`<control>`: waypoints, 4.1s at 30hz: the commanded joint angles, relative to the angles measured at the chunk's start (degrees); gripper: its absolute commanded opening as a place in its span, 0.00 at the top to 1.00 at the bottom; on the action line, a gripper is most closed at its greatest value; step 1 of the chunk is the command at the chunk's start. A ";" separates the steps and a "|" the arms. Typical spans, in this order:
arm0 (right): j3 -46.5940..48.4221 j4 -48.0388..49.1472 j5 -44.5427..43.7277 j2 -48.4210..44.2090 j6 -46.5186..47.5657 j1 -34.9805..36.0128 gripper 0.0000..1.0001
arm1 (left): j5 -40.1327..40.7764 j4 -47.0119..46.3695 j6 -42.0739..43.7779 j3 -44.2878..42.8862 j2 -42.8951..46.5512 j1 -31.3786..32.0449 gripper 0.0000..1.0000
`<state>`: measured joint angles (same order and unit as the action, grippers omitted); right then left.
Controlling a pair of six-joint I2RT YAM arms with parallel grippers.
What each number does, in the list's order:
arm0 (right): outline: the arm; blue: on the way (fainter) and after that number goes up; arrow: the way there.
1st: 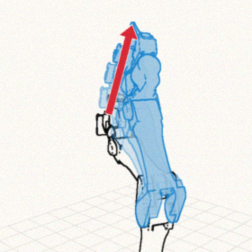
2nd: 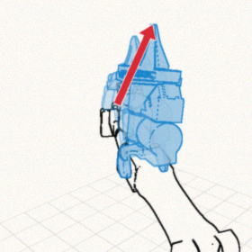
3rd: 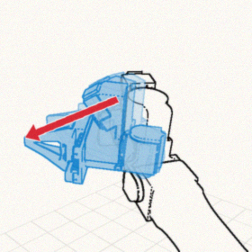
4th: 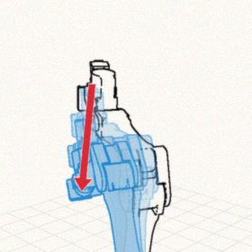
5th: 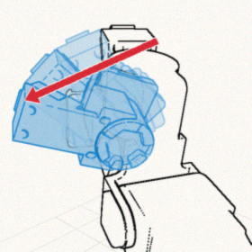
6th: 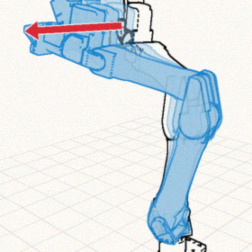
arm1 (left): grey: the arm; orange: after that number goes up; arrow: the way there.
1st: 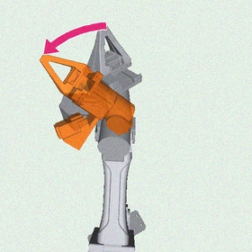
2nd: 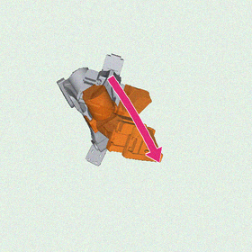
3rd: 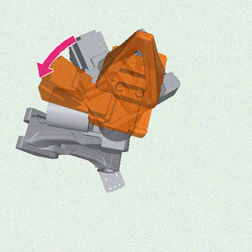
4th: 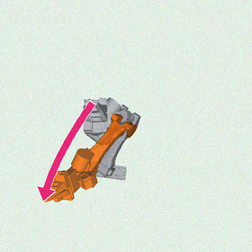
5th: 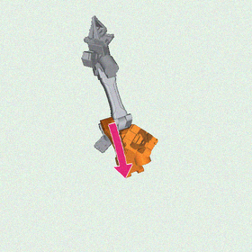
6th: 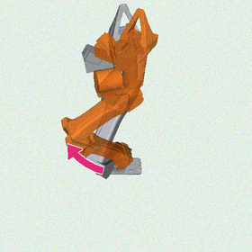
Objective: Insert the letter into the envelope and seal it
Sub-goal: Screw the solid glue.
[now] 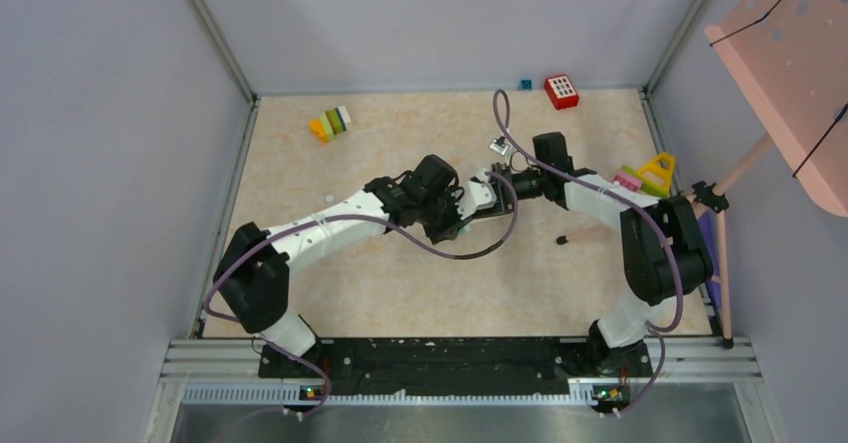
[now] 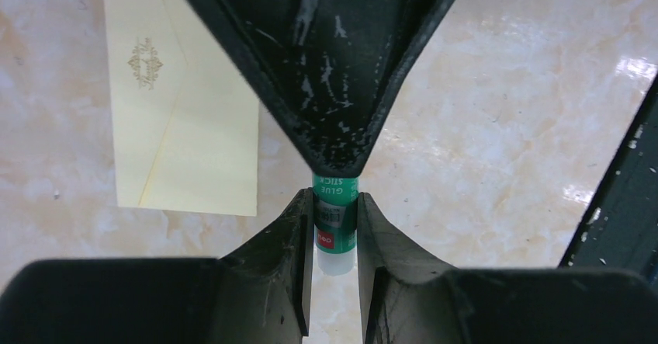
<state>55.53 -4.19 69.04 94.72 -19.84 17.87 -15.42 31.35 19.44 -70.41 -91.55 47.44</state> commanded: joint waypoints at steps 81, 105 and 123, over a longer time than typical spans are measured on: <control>0.09 3.58 9.68 -2.94 -1.46 0.34 0.40 | -22.04 6.08 -0.82 -4.66 0.89 -11.23 1.00; 1.40 3.46 5.22 7.06 -6.97 0.27 0.57 | 8.22 -3.39 2.04 0.31 3.20 2.45 1.00; 2.54 -3.62 3.62 5.71 2.12 0.26 0.83 | 5.52 -0.95 -0.16 -1.82 1.34 2.13 1.00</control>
<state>56.27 -3.88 72.62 101.78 -23.99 18.20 -7.46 30.44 20.88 -70.39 -90.48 50.39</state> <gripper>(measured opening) 0.228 0.269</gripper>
